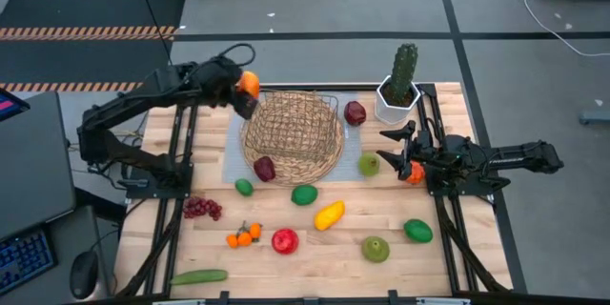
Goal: Build produce basket
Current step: Put the red mango into the gold wire basket, then put the top green pear into the gold wire basket
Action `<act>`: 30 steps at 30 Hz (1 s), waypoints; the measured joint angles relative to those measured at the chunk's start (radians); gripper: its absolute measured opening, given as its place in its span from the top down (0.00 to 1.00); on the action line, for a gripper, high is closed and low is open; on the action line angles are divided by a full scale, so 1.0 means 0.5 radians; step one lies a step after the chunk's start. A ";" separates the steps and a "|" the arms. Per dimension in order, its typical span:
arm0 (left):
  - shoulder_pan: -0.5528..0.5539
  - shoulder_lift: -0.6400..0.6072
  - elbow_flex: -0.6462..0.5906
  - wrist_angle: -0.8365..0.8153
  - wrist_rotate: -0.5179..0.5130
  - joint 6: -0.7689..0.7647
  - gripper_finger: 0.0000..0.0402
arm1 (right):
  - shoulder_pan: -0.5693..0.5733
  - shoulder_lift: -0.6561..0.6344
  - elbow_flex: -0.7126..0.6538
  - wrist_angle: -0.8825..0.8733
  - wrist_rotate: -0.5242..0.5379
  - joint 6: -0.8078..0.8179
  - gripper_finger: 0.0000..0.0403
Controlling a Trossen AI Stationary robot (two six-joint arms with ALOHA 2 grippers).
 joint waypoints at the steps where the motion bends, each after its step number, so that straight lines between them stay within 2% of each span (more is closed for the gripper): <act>1: -0.001 0.023 -0.003 0.046 0.042 0.025 0.46 | -0.002 0.000 0.000 0.000 0.000 0.000 0.19; 3: -0.024 0.094 -0.015 0.092 0.099 0.072 0.46 | -0.002 0.000 0.000 0.000 0.000 0.000 0.19; 10: -0.112 0.451 -0.018 0.093 0.110 0.292 0.45 | -0.002 0.000 0.000 -0.025 0.000 0.000 0.19; 14: -0.141 0.576 -0.019 0.123 0.033 0.391 0.43 | -0.002 0.000 0.000 -0.046 0.000 0.000 0.19; 16: -0.146 0.601 -0.019 0.124 -0.023 0.419 0.40 | -0.001 0.000 0.000 -0.069 0.000 0.000 0.19; 24: -0.156 0.617 -0.018 0.122 -0.030 0.450 0.23 | -0.002 0.000 0.000 -0.089 0.000 0.000 0.19; 30: -0.158 0.592 -0.018 0.117 -0.071 0.532 0.21 | -0.002 0.000 0.000 -0.095 0.014 0.000 0.19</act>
